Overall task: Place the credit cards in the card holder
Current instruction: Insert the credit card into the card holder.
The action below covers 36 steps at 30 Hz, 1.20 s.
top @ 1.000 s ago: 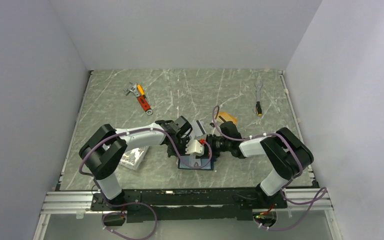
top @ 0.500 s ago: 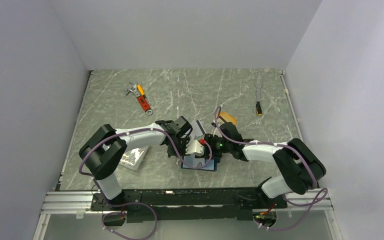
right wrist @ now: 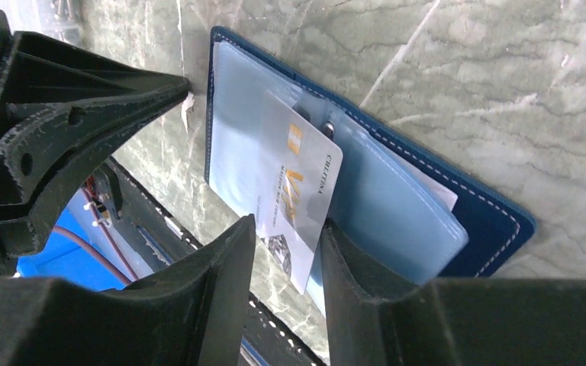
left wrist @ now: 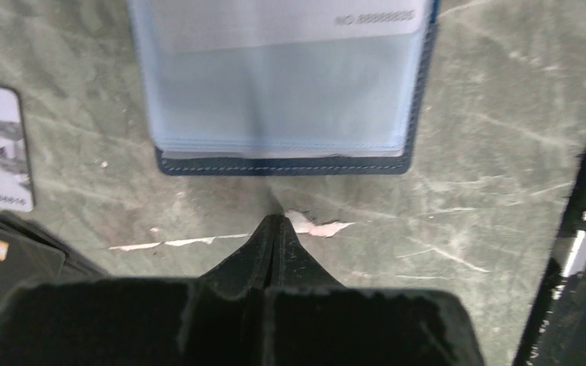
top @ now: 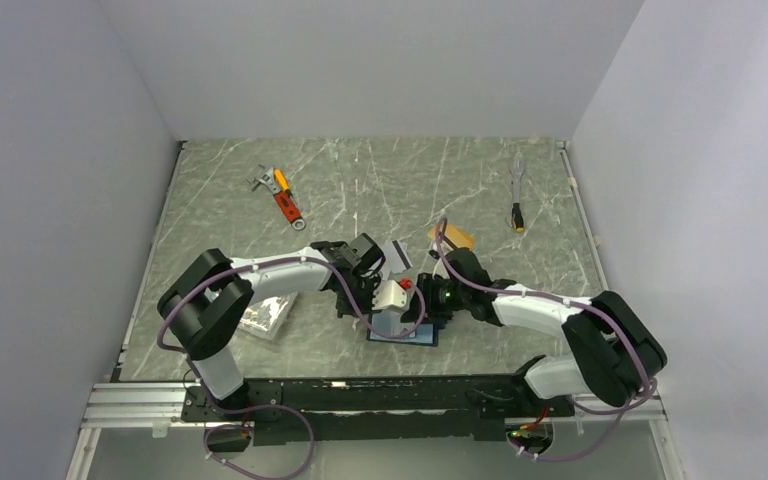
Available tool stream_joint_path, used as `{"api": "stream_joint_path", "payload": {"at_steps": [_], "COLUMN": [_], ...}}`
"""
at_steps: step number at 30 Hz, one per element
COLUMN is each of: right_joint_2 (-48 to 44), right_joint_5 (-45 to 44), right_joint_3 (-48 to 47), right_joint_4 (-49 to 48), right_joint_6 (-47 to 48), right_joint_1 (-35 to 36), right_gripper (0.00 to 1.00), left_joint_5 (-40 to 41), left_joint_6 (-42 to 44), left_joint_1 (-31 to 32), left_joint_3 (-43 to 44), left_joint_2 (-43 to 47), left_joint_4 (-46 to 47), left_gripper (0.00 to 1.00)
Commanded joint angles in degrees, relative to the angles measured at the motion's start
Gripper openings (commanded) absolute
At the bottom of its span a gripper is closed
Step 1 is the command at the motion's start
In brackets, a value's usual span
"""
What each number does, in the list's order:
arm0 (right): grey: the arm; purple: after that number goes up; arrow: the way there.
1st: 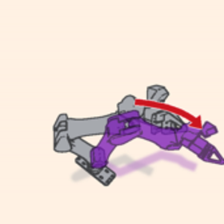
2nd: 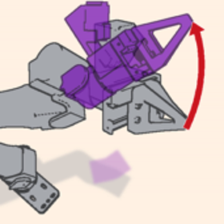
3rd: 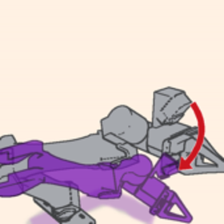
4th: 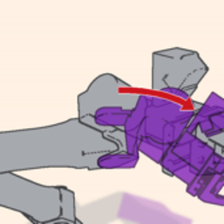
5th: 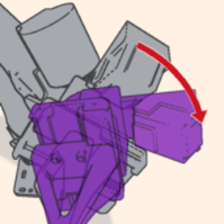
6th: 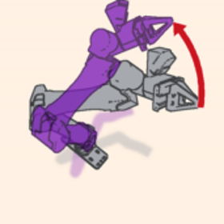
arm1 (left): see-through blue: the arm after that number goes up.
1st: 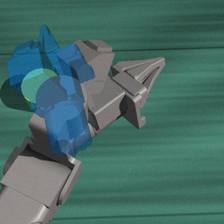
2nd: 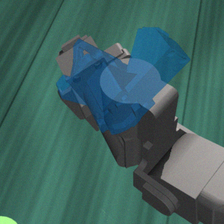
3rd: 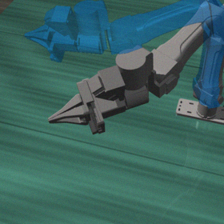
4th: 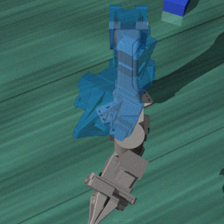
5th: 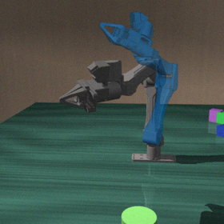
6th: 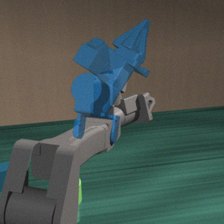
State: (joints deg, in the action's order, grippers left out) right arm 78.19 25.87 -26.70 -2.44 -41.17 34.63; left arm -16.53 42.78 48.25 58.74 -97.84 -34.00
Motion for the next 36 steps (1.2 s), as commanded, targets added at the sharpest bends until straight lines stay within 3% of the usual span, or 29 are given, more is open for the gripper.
{"api": "stream_joint_path", "payload": {"at_steps": [1, 6, 10, 13, 28, 33, 36], "right_joint_2": [-3.9, -3.5, -5.1, -5.3, 2.3, 2.4, 2.2], "right_joint_5": [-1.5, 0.2, -2.7, -3.6, -4.1, -6.6, -7.5], "right_joint_3": [-2.5, -3.9, -5.9, -6.0, -6.6, -6.7, -6.6], "right_joint_4": [5.3, 6.1, 11.6, 14.0, 10.1, 9.7, 8.7], "right_joint_6": [1.3, 1.5, 2.9, 3.5, 2.7, 2.1, 1.2], "right_joint_1": [0.0, 0.0, 0.0, 0.0, 2.7, 2.7, 2.7], "right_gripper": [0.37, 0.39, 0.31, 0.37, 0.36, 0.25, 0.09], "left_joint_5": [-6.4, -8.1, -9.0, -9.3, -5.5, -3.6, -2.6], "left_joint_6": [-1.3, -1.5, -1.5, -1.0, 1.2, 2.2, 2.7], "left_joint_1": [0.9, 1.0, 1.2, 1.3, 1.6, 1.6, 1.7], "left_joint_3": [1.2, 2.5, 2.5, 2.5, 1.3, 0.7, 0.4], "left_joint_2": [2.7, 3.3, 3.3, 2.4, -1.6, -1.3, -1.6], "left_joint_4": [-1.8, -2.6, -2.4, -2.1, 0.3, 0.5, 0.5], "left_gripper": [0.0, 0.0, 0.0, 0.0, 0.0, 0.0, 0.0]}}
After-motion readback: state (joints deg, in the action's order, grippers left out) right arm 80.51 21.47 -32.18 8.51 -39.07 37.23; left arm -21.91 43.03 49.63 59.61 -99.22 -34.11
